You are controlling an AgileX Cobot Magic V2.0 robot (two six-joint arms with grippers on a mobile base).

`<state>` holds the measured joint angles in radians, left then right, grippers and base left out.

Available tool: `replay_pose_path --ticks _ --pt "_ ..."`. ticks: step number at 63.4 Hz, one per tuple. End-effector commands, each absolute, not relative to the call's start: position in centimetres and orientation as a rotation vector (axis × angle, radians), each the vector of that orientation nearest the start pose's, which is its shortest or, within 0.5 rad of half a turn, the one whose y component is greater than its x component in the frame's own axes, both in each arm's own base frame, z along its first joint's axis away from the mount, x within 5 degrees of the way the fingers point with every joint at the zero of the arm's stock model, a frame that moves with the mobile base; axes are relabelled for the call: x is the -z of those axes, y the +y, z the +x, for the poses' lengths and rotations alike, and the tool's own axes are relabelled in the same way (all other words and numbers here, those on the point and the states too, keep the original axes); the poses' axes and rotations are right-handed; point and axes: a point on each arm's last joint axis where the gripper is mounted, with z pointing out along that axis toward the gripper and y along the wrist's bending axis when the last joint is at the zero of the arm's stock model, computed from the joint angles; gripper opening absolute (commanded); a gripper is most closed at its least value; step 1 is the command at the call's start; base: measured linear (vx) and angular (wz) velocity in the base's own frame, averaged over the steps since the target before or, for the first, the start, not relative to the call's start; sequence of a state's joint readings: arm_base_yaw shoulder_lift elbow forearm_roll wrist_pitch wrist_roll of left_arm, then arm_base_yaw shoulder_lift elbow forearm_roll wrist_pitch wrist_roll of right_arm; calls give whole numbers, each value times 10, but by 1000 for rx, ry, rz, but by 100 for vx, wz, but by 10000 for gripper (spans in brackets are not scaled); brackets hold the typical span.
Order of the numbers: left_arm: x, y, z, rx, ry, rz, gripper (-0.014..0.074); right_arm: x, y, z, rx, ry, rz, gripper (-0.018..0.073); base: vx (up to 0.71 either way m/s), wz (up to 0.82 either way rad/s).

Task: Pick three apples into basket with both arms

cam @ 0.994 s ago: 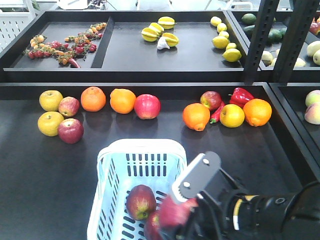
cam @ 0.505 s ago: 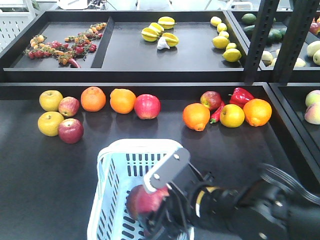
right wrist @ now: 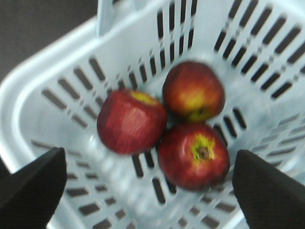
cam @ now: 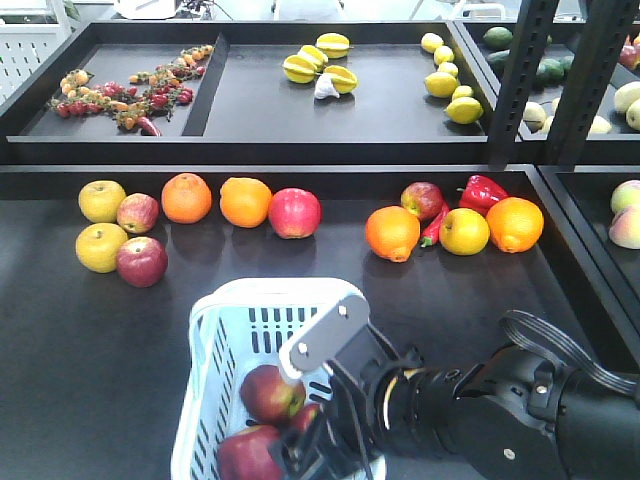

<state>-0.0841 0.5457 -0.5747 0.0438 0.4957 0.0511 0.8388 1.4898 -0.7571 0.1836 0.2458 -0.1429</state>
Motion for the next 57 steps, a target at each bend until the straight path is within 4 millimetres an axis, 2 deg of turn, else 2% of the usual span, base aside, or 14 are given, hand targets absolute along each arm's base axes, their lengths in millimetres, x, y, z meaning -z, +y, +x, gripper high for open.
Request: replay_pose_path --ticks 1,10,19,29,37,44,57 --pt "-333 -7 112 -20 1859 144 593 -221 214 188 -454 2297 -965 644 0 0" --pt "-333 -7 112 -20 1859 144 593 -229 189 196 -420 2385 -874 614 0 0" --pt "-333 -7 112 -20 1859 144 593 -243 143 210 -351 2473 -701 592 0 0" --pt "-333 -7 112 -20 1859 144 593 -261 89 213 -218 2526 -535 592 0 0" --pt "-333 -7 112 -20 1859 144 593 -274 53 206 -102 2541 -422 592 0 0" --pt "-333 -7 112 -20 1859 144 593 -286 32 195 -32 2526 -339 592 0 0" --pt "-333 -7 112 -20 1859 144 593 -311 11 171 25 2422 -216 592 0 0"
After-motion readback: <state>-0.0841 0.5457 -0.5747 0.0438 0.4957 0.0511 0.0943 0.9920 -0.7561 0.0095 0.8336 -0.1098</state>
